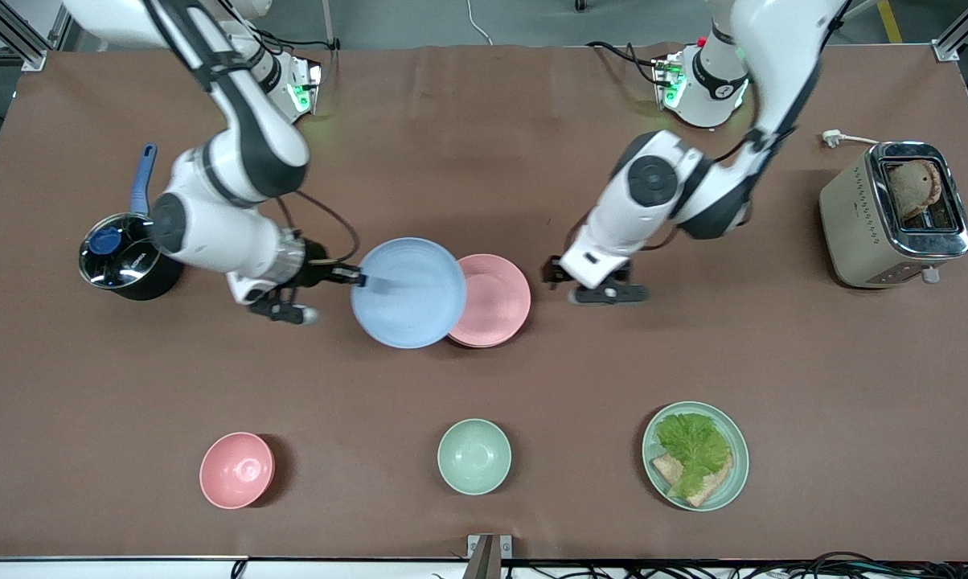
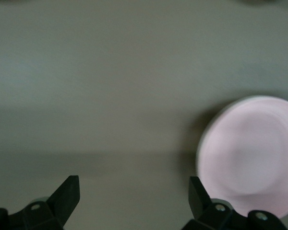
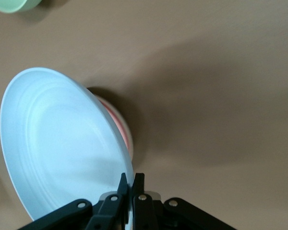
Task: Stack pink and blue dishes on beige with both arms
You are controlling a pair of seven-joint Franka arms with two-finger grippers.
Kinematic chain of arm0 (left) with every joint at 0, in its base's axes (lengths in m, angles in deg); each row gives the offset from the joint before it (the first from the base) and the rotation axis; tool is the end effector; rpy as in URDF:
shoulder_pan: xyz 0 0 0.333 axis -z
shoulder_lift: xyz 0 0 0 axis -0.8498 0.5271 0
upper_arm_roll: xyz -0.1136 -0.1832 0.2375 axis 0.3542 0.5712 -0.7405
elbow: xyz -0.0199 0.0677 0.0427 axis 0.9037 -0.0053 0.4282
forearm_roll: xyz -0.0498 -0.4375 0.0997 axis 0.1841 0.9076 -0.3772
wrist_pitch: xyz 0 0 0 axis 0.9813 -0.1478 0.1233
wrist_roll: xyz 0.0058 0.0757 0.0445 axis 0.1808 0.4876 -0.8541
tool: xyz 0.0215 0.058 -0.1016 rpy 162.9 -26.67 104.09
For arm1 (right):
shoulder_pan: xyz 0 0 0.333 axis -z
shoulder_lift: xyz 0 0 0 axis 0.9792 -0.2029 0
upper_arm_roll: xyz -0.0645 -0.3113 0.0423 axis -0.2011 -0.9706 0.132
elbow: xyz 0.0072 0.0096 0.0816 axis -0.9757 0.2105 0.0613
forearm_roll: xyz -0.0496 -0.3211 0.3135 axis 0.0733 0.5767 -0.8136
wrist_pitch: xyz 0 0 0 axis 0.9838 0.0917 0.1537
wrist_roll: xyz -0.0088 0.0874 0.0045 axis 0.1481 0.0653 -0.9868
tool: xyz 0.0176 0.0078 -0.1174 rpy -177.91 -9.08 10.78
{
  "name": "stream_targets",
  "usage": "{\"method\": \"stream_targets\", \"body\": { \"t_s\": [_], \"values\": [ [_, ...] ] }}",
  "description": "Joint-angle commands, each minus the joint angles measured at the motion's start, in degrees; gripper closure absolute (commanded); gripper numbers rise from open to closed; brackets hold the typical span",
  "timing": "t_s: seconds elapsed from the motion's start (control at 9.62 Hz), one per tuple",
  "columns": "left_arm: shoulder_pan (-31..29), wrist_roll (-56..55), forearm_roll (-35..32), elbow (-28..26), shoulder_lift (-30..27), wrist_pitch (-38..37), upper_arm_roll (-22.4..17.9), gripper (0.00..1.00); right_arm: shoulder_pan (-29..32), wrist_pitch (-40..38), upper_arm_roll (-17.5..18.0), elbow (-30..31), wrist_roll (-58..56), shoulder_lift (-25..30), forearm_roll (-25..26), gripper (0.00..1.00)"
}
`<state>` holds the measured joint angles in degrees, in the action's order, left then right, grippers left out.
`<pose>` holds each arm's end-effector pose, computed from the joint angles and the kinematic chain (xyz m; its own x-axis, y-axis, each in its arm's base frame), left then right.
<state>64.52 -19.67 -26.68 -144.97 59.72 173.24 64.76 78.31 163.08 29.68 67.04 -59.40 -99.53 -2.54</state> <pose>0.5646 -0.3371 0.2835 0.9976 0.0294 0.0620 0.0236 -0.9954 0.0924 0.5840 0.2939 0.2896 0.9479 -0.2277 -0.2229 -0.2982 -0.8803 -0.3690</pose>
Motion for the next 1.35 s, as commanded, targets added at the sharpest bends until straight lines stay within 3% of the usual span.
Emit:
{"method": "stream_targets", "body": {
  "t_s": [0.0, 0.31, 0.52, 0.83, 0.94, 1.04, 1.14, 1.25],
  "values": [
    [0.1, 8.8, -0.7, -1.4, -8.2, -9.4, -6.4, 0.0, -4.3, 8.2, 1.9, 0.3, 3.8, -4.5, 0.2, 0.98],
    [-0.3, 20.6, 0.0, 9.2, -14.1, -26.2, -15.7, 0.0, -9.1, 18.3, 1.8, 0.6, 5.7, -10.6, 0.3, 0.97],
    [-0.4, 26.5, 0.1, 16.1, -16.8, -37.1, -19.7, 0.0, -10.1, 19.4, 1.7, 0.7, 6.3, -12.0, 0.3, 0.96],
    [-0.4, 33.7, 3.9, 15.9, -25.6, -41.4, -25.6, 0.0, -10.1, 19.5, 1.6, 2.5, 6.1, -12.2, 0.9, 0.93],
    [-0.5, 35.5, 4.0, 16.3, -26.7, -41.9, -25.9, 0.0, -10.1, 19.5, 1.6, 2.4, 6.2, -12.7, 1.0, 0.83],
    [-1.3, 35.7, 4.4, 18.5, -26.6, -43.0, -25.8, 0.0, -9.9, 19.5, 1.6, 2.3, 6.1, -13.2, 1.0, 0.49],
    [-1.6, 35.6, 6.6, 23.6, -25.2, -47.6, -25.9, 0.0, -9.5, 19.4, 1.5, 2.2, 5.7, -12.7, 1.1, 0.0],
    [-1.8, 35.6, 7.0, 29.4, -22.3, -51.3, -25.8, 0.0, -9.1, 18.8, 1.4, 1.6, 5.5, -10.4, 1.2, 0.0]
  ]
}}
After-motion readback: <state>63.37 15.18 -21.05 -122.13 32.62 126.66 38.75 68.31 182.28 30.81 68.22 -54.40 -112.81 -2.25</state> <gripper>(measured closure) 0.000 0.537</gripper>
